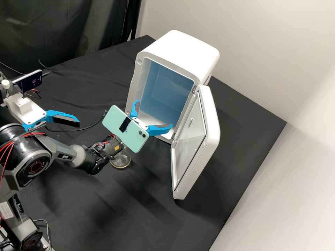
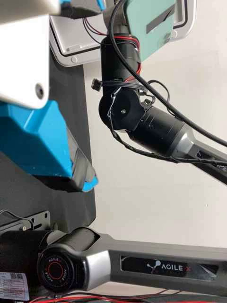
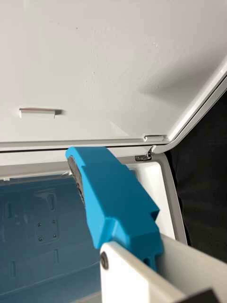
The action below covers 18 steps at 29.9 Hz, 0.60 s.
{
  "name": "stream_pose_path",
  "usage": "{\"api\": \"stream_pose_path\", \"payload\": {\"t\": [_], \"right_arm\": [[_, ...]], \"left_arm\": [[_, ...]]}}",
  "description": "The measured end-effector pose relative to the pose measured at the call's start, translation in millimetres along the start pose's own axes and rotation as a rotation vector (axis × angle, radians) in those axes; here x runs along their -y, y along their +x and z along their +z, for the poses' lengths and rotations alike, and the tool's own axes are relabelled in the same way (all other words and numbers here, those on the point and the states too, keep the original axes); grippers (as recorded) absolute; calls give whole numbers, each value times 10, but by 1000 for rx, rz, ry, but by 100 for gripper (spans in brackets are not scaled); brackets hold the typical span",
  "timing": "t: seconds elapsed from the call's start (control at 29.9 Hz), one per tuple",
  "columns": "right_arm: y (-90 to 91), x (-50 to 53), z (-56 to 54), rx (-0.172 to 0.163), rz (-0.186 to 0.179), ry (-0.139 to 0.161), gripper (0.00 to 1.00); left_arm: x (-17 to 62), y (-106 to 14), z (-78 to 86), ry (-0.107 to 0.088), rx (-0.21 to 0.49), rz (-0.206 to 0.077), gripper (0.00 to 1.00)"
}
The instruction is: Place the flask in the incubator
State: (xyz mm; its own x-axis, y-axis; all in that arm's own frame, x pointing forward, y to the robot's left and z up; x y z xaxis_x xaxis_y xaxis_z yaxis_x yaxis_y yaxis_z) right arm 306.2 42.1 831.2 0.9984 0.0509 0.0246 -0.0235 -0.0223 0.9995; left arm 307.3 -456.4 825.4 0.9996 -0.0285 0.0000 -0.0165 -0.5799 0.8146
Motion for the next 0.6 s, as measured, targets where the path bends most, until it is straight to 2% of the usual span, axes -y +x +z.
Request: {"api": "stream_pose_path", "payload": {"t": [0.47,0.6], "right_arm": [[0,0,0,0,0,0,100],[0,0,0,0,0,0,100]], "left_arm": [[0,0,0,0,0,0,100],[61,-21,-8,0,-2,-23,100]]}}
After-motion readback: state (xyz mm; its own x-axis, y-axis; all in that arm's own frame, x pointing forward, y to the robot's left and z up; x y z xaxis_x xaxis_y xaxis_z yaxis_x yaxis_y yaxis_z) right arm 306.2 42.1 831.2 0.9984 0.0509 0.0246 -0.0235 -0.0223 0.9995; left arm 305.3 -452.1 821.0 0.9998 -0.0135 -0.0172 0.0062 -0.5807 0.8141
